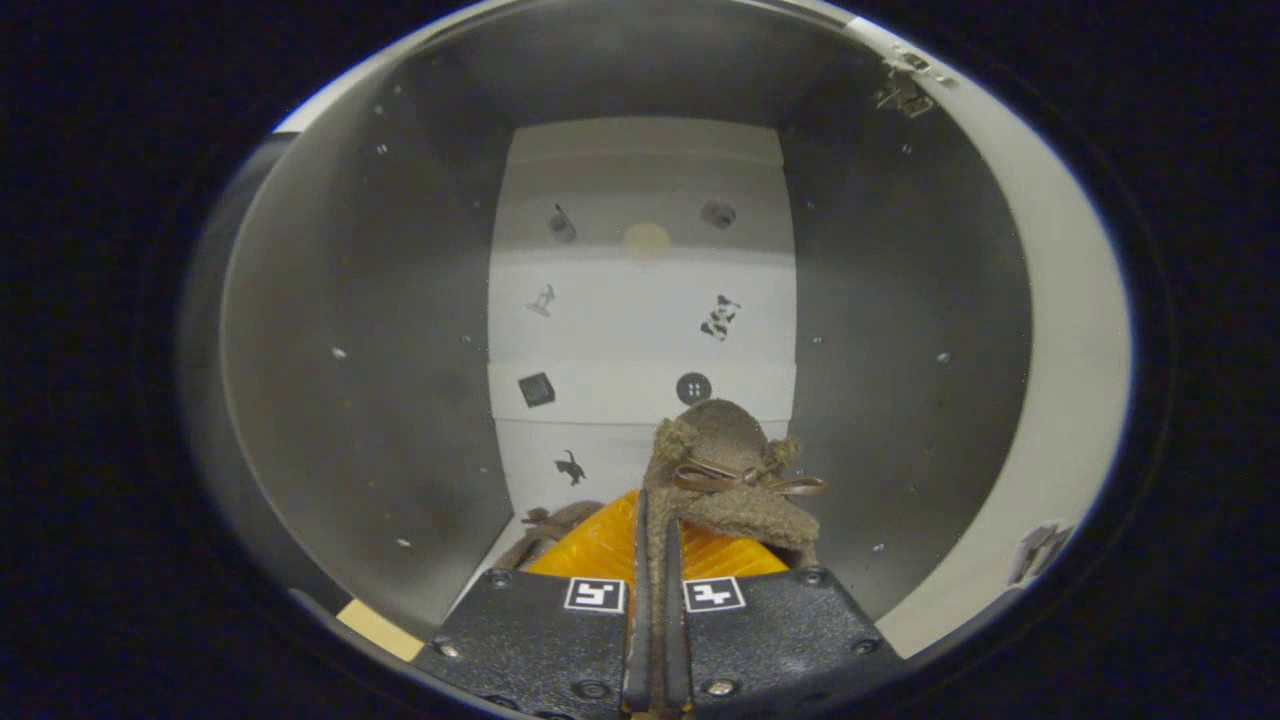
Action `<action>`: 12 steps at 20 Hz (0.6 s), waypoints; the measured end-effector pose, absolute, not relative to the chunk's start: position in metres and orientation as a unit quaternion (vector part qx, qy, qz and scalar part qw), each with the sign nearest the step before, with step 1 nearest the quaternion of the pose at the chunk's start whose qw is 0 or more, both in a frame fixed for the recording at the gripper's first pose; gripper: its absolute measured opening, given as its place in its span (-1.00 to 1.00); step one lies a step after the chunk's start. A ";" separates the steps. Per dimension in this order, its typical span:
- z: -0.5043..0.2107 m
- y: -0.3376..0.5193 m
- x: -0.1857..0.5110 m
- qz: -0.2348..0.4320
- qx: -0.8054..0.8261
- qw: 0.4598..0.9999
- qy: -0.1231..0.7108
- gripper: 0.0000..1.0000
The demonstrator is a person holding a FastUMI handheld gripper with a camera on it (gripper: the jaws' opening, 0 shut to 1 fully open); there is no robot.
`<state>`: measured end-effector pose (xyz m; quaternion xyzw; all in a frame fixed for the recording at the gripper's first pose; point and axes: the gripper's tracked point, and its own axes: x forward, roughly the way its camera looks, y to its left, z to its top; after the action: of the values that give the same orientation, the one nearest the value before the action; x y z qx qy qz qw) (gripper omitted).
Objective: Open the shoe cabinet door, grab the shoes and put them into the shoe cabinet, then close the shoe cabinet door.
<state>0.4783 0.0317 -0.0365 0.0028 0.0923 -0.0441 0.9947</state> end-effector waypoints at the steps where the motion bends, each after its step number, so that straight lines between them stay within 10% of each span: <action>1: -0.046 0.028 0.487 -0.045 0.005 0.993 0.106 -0.83; 12: -0.131 0.013 0.559 -0.059 -0.020 0.984 0.166 -0.79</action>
<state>0.5590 0.0126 -0.1312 -0.0199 0.1656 -0.0587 0.9842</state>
